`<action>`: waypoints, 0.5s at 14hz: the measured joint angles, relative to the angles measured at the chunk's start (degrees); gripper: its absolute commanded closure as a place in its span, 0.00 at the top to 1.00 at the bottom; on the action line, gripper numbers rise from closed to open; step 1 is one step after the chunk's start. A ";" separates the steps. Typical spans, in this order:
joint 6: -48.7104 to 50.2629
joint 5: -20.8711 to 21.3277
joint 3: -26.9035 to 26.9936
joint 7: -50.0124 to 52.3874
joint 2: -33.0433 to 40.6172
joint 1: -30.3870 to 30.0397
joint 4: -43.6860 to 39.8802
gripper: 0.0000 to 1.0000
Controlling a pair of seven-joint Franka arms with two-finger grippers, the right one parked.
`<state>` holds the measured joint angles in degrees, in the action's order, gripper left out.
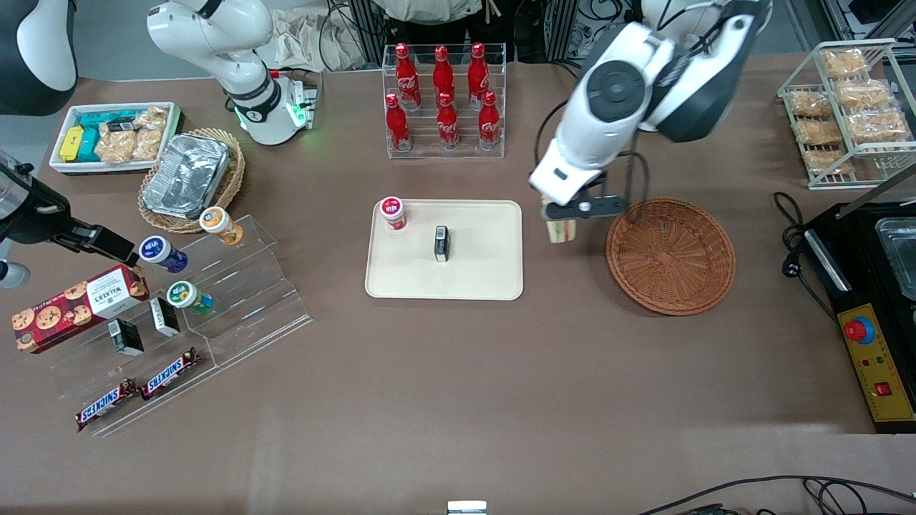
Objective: Place sandwich from basket to tray
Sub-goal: 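Lift the sandwich and carry it with the left gripper over the cream tray, then lower the sandwich onto the tray and open the left gripper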
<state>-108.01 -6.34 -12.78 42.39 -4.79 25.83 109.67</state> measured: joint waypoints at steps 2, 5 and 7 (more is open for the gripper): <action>-4.91 -0.01 -0.04 4.58 -2.04 3.39 1.14 0.00; -10.64 -0.01 -0.06 7.62 -5.16 6.46 1.25 0.00; -12.33 0.02 0.00 7.76 -7.18 6.94 1.27 0.00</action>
<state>-120.34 -6.33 -12.78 50.15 -11.97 32.78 110.94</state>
